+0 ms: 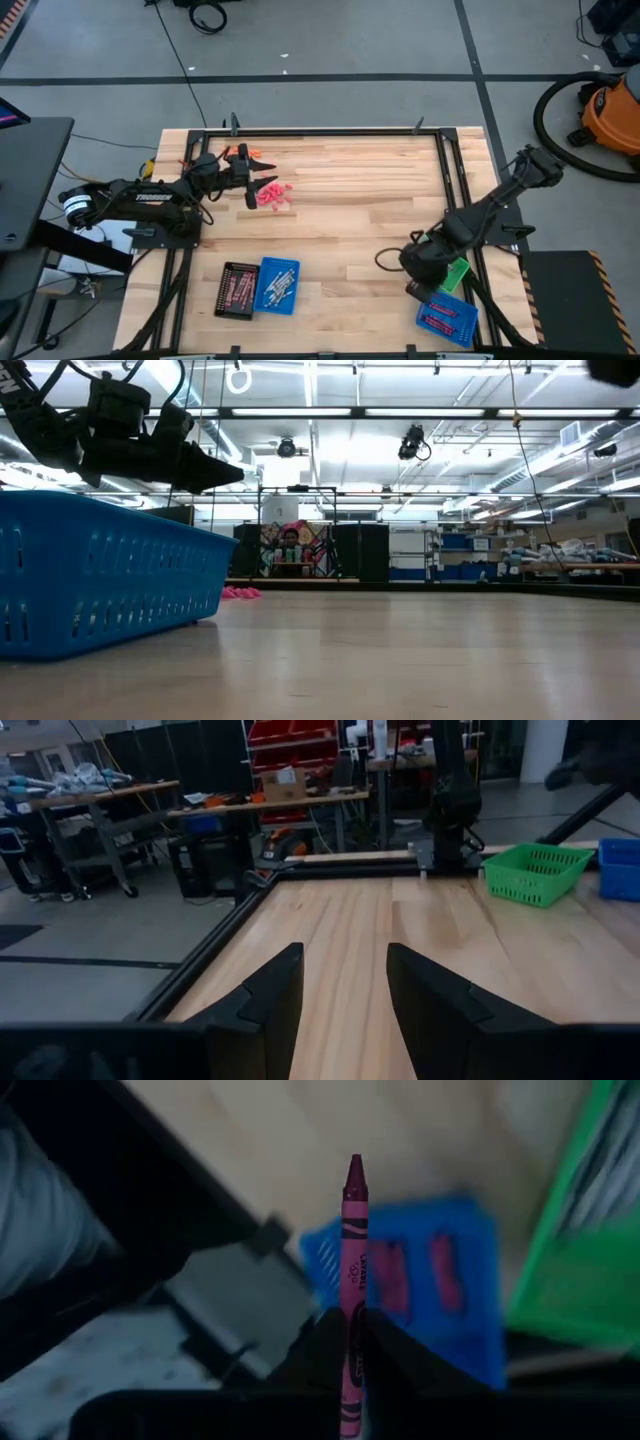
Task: Sort crayons
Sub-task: Put the red crayon into the right blue bin
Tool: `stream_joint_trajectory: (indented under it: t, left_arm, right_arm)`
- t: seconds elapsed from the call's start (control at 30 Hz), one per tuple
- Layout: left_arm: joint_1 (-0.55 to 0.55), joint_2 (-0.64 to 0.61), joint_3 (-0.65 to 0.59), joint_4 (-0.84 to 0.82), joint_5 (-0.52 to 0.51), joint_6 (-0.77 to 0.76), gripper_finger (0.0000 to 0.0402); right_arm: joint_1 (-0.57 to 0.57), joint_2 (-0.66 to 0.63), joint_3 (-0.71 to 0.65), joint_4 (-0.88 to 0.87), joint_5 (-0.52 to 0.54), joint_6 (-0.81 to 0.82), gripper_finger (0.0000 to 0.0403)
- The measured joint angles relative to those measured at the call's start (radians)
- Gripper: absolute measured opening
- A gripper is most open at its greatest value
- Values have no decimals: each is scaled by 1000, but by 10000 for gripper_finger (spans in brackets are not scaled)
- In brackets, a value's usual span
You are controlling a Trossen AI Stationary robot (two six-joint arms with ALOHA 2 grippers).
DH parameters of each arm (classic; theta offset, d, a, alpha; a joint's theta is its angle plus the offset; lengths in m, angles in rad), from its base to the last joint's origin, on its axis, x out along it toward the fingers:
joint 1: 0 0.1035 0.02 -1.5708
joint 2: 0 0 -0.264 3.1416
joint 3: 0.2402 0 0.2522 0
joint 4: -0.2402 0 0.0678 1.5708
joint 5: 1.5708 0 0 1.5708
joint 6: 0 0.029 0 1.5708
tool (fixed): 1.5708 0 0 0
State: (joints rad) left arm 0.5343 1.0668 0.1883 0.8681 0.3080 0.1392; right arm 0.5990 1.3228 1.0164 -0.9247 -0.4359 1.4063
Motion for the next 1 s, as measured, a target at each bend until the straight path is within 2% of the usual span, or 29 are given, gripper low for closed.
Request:
stream_joint_trajectory:
  t: [0.4,0.6,0.77,1.0]
  left_arm:
    - [0,0,0,3,0,-23,155]
    - [0,0,0,-6,0,-34,155]
    - [0,0,0,-11,0,-34,155]
    - [0,0,0,-11,0,-31,155]
  right_arm:
    - [147,-1,-31,79,-265,520,32]
    - [152,-1,-135,236,-238,531,32]
    - [160,-1,-221,259,-238,525,36]
    - [160,0,-311,350,-238,504,91]
